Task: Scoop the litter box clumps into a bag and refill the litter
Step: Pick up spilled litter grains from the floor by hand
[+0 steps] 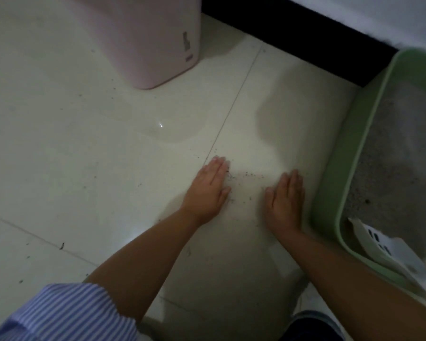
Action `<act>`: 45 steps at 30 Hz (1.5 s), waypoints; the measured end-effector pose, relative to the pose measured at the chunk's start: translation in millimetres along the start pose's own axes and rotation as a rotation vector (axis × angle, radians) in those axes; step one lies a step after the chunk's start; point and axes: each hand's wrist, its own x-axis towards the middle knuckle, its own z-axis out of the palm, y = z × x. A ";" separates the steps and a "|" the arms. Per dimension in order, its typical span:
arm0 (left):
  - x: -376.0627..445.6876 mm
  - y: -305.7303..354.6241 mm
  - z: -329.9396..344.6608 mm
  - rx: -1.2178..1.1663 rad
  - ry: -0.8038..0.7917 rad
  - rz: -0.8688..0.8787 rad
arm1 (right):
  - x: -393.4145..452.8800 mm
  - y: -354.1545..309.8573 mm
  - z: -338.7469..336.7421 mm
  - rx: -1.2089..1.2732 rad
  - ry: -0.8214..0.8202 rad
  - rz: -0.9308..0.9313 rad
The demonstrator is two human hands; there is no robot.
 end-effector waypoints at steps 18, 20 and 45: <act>-57.4 -93.8 -29.8 0.101 0.141 -0.496 | 55.1 -104.5 2.7 -0.195 -0.208 -0.704; -62.8 -96.6 -28.7 0.118 0.135 -0.563 | 68.7 -104.6 -3.0 -0.398 -0.335 -0.845; 11.1 23.9 20.1 0.246 0.008 0.125 | 50.0 -21.2 -74.9 -0.495 -0.061 -0.874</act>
